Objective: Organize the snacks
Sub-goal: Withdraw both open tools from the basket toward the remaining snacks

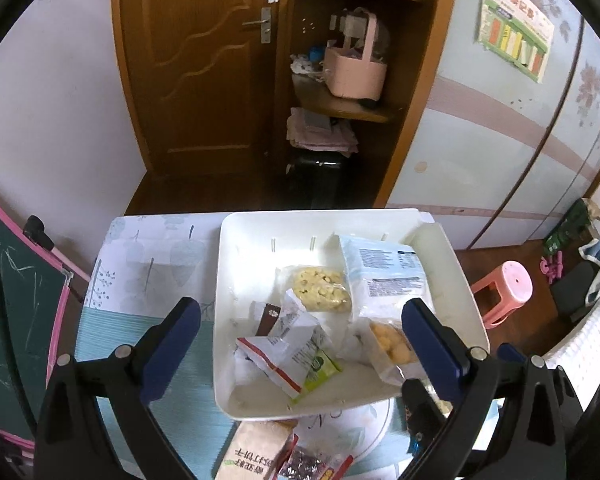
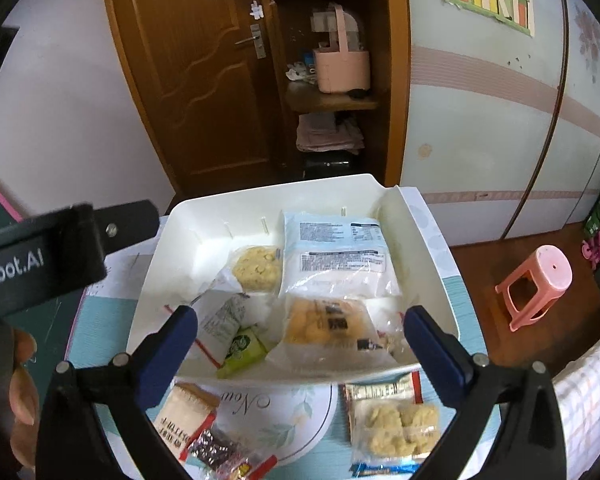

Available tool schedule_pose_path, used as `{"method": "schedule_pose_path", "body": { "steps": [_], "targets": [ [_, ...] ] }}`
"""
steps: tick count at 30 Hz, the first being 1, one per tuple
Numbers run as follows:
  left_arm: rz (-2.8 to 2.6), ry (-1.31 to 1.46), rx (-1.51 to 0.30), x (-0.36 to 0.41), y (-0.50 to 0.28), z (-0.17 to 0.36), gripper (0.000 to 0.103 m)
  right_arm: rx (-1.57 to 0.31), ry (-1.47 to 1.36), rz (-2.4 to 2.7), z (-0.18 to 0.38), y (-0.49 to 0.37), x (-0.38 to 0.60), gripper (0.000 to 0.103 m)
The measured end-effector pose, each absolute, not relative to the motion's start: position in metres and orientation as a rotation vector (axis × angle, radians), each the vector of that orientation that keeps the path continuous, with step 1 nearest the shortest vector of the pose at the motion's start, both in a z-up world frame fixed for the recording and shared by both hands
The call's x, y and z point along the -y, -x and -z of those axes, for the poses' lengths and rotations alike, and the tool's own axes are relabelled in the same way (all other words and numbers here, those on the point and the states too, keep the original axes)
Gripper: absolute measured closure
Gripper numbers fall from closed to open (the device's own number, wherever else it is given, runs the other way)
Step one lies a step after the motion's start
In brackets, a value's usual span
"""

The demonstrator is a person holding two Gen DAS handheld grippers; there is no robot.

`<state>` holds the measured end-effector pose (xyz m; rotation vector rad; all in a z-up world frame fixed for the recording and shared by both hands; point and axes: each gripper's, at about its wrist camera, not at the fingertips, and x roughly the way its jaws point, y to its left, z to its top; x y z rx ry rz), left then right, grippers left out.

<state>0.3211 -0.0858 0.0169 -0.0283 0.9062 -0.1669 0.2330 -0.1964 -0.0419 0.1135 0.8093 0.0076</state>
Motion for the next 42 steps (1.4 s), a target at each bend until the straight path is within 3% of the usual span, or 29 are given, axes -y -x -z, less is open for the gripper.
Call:
{"method": "schedule_pose_path", "body": {
  "steps": [23, 42],
  "targets": [
    [0.317, -0.029, -0.739, 0.07, -0.163, -0.091, 0.003, -0.712, -0.11, -0.097, -0.008, -0.106, 0.162, 0.0],
    [0.265, -0.105, -0.824, 0.048, -0.117, -0.015, 0.003, -0.767, -0.009, -0.013, 0.04, -0.058, 0.156, 0.0]
  ]
}}
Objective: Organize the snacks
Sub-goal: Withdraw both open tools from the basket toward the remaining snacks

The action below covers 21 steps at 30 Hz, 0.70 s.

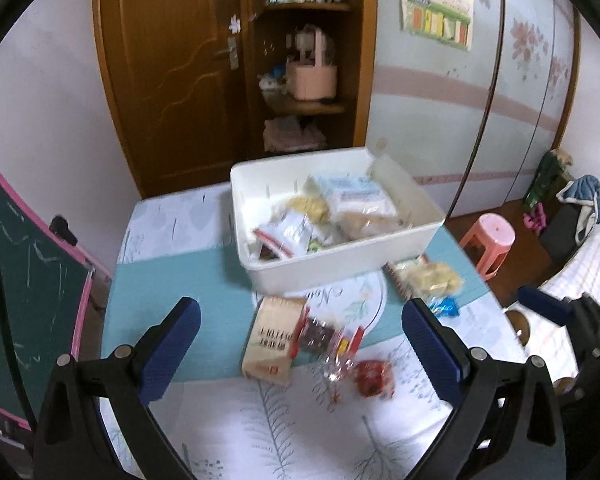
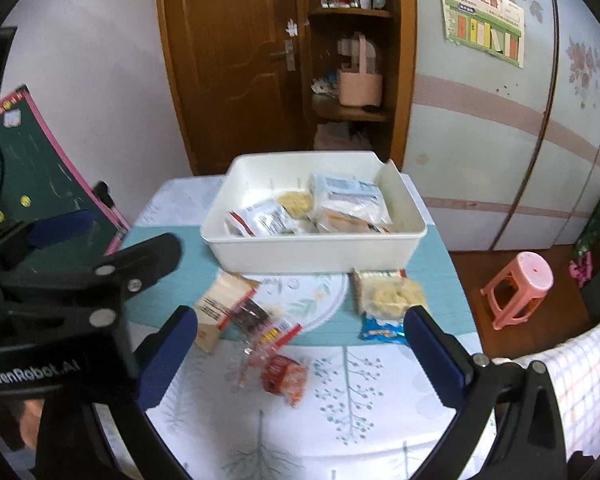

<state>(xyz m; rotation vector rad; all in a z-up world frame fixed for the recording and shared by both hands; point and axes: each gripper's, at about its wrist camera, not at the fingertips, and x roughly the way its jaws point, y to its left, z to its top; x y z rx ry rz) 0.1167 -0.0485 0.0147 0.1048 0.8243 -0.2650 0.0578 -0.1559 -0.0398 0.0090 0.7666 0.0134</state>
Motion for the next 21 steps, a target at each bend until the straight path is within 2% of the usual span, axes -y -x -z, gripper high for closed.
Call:
{"method": "schedule_pose_path", "body": {
  "steps": [8, 10, 12, 21],
  "targets": [
    [0.227, -0.141, -0.925, 0.039, -0.124, 0.034, 0.003, -0.877, 0.008, 0.022, 0.081, -0.066, 0.16, 0.002],
    [0.219, -0.147, -0.948, 0.036, -0.127, 0.044, 0.003, -0.907, 0.009, 0.015, 0.092, -0.067, 0.161, 0.011],
    [0.21, -0.15, -0.967, 0.033, -0.129, 0.053, 0.003, -0.941, 0.016, 0.019, 0.104, -0.069, 0.162, 0.016],
    [0.161, -0.17, -1.06, 0.022, -0.145, 0.09, 0.003, -1.045, -0.036, -0.009, 0.143, -0.077, 0.176, 0.016]
  ]
}}
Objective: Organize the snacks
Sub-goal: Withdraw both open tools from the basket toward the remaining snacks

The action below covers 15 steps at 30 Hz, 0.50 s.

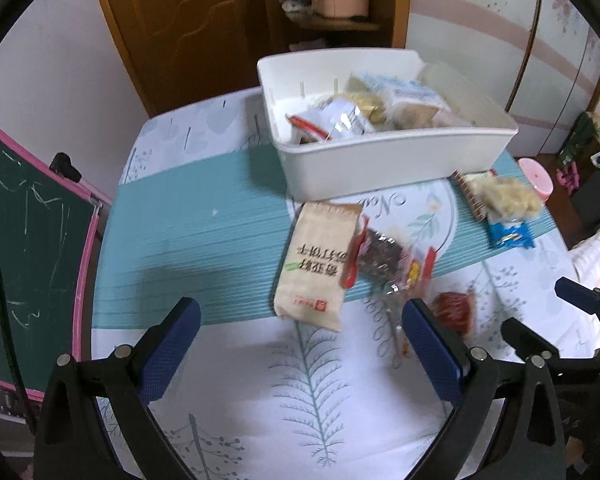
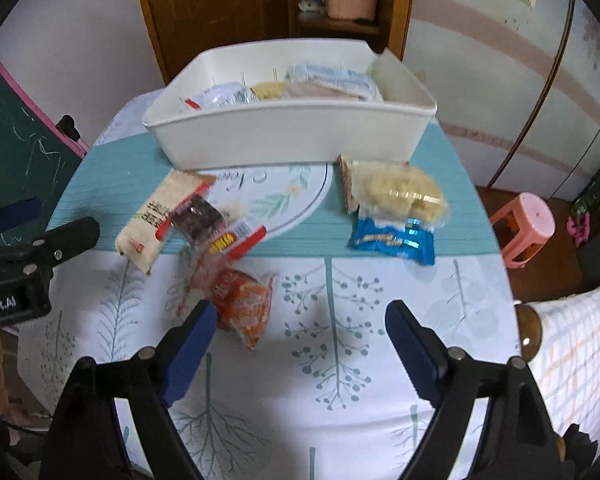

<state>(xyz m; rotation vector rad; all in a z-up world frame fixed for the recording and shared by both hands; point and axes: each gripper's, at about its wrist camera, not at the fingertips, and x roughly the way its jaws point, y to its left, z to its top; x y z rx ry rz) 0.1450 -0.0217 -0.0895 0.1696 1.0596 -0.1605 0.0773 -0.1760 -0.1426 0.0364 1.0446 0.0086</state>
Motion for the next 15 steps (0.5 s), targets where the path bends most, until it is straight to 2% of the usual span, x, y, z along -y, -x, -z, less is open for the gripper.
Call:
{"method": "schedule_pose_path", "body": {
  "steps": [15],
  "targets": [
    [0.143, -0.157, -1.204, 0.009, -0.181, 0.144, 0.003, -1.177, -0.099, -0.147, 0.187, -0.098, 0.165, 0.016]
  ]
}}
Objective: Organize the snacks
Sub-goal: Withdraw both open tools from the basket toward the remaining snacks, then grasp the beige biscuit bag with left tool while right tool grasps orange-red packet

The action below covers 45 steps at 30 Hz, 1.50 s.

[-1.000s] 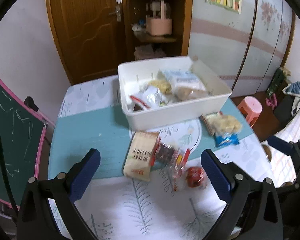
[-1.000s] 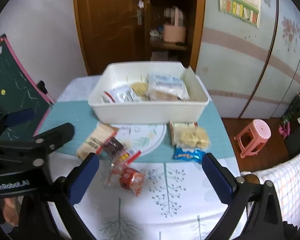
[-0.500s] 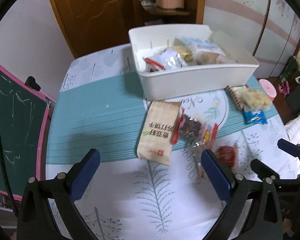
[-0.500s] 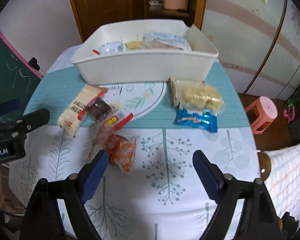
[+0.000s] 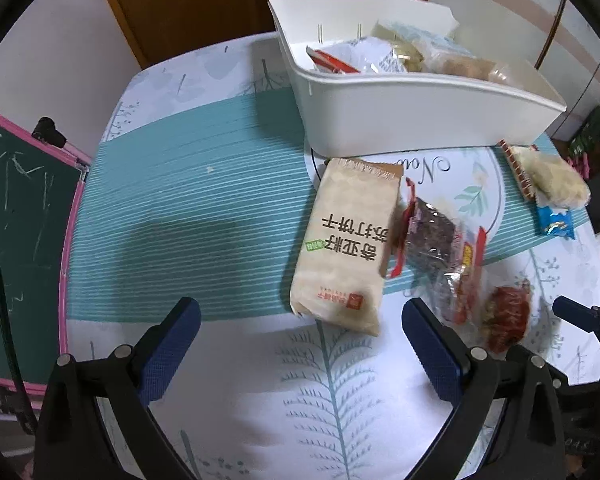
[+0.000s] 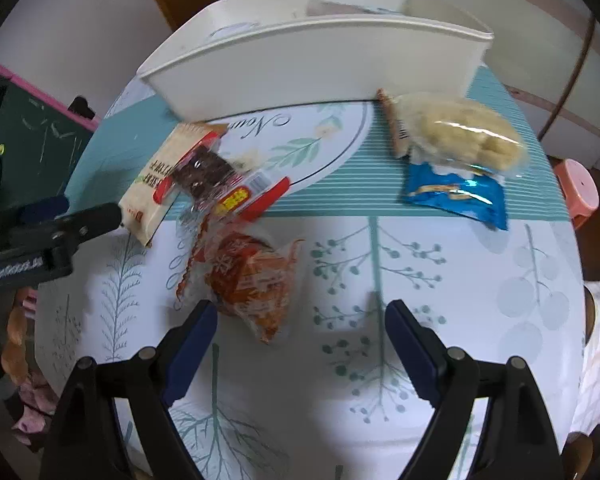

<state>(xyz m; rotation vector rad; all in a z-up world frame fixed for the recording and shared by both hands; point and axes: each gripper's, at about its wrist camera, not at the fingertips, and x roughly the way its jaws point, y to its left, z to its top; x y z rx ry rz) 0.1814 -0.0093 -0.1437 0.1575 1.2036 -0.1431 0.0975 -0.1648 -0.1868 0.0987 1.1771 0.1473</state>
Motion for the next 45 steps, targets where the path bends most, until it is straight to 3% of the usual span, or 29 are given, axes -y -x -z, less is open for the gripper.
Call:
{"method": "schedule_pose_path", "body": {
  "steps": [12, 18, 24, 25, 26, 31, 45],
  "targets": [
    [0.162, -0.126, -1.267, 0.013, -0.211, 0.169, 0.003, -1.183, -0.013, -0.187, 0.199, -0.113, 0.135, 0.016],
    [0.174, -0.128, -1.291, 0.019, -0.218, 0.178, 0.004, -1.153, 0.061, -0.157, 0.2, -0.113, 0.13, 0.03],
    [0.197, -0.12, -1.29, 0.026, -0.225, 0.183, 0.025, -1.131, 0.068, -0.139, 0.2, -0.114, 0.13, 0.041],
    [0.208, -0.124, -1.277, 0.028, -0.225, 0.181, 0.036, -1.129, 0.067, -0.139, 0.199, -0.113, 0.132, 0.042],
    [0.212, -0.134, -1.262, 0.03, -0.224, 0.179, 0.04, -1.126, 0.067, -0.137, 0.199, -0.113, 0.133, 0.042],
    [0.224, -0.145, -1.246, 0.033, -0.218, 0.177, 0.048, -1.111, 0.06, -0.131, 0.197, -0.109, 0.139, 0.048],
    [0.201, -0.156, -1.265, 0.013, -0.173, 0.173, 0.045, -1.126, 0.015, -0.107, 0.196, -0.1, 0.147, 0.049]
  ]
}}
